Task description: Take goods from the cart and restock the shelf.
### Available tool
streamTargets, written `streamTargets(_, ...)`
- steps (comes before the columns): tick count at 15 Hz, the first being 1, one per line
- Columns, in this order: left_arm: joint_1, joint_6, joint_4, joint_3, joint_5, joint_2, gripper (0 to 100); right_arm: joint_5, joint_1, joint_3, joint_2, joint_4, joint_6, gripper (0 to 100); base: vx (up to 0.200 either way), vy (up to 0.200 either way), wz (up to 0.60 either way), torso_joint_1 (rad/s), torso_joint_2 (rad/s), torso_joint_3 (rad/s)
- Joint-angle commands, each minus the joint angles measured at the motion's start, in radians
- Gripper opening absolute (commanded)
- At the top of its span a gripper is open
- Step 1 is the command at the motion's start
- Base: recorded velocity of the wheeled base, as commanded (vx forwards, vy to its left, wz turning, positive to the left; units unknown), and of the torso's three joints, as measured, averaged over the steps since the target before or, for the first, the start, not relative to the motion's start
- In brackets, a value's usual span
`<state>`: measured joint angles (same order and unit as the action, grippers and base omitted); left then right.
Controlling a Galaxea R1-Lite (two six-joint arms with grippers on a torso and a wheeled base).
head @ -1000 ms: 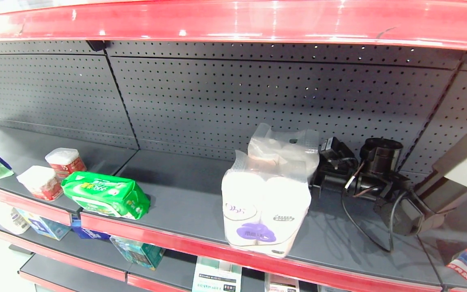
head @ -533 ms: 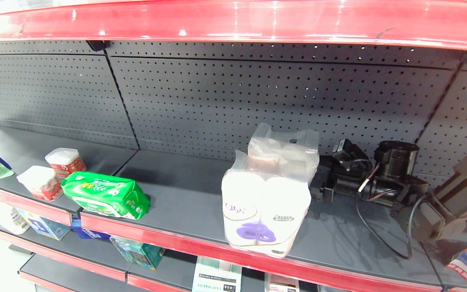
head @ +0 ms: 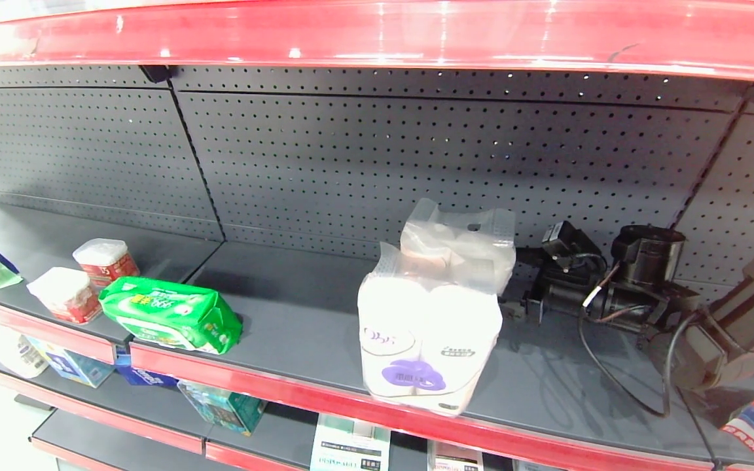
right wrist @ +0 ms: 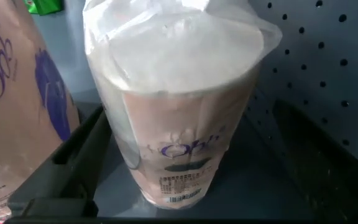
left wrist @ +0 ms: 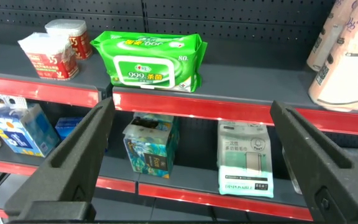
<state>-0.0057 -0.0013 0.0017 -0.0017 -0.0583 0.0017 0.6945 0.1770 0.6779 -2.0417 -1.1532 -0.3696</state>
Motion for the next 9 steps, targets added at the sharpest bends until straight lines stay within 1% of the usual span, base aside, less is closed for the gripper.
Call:
streamTargets(1, 0.0, 0.0, 0.0, 0.0, 0.0, 0.0, 100, -0.001, -0.001, 0.002, 0.0, 0.0, 0.0, 100, 0.0, 0.0, 0.0, 0.0, 0.0, 0.0)
streamTargets(3, 0.0, 0.0, 0.0, 0.0, 0.0, 0.0, 100, -0.006, -0.002, 0.002, -0.003, 0.0, 0.0, 100, 0.0, 0.0, 0.0, 0.0, 0.0, 0.0)
streamTargets(5, 0.0, 0.0, 0.0, 0.0, 0.0, 0.0, 100, -0.038, -0.002, 0.002, -0.006, 0.0, 0.0, 100, 0.0, 0.0, 0.0, 0.0, 0.0, 0.0)
streamTargets(9, 0.0, 0.0, 0.0, 0.0, 0.0, 0.0, 100, -0.039, -0.002, 0.005, -0.006, 0.0, 0.0, 100, 0.0, 0.0, 0.0, 0.0, 0.0, 0.0)
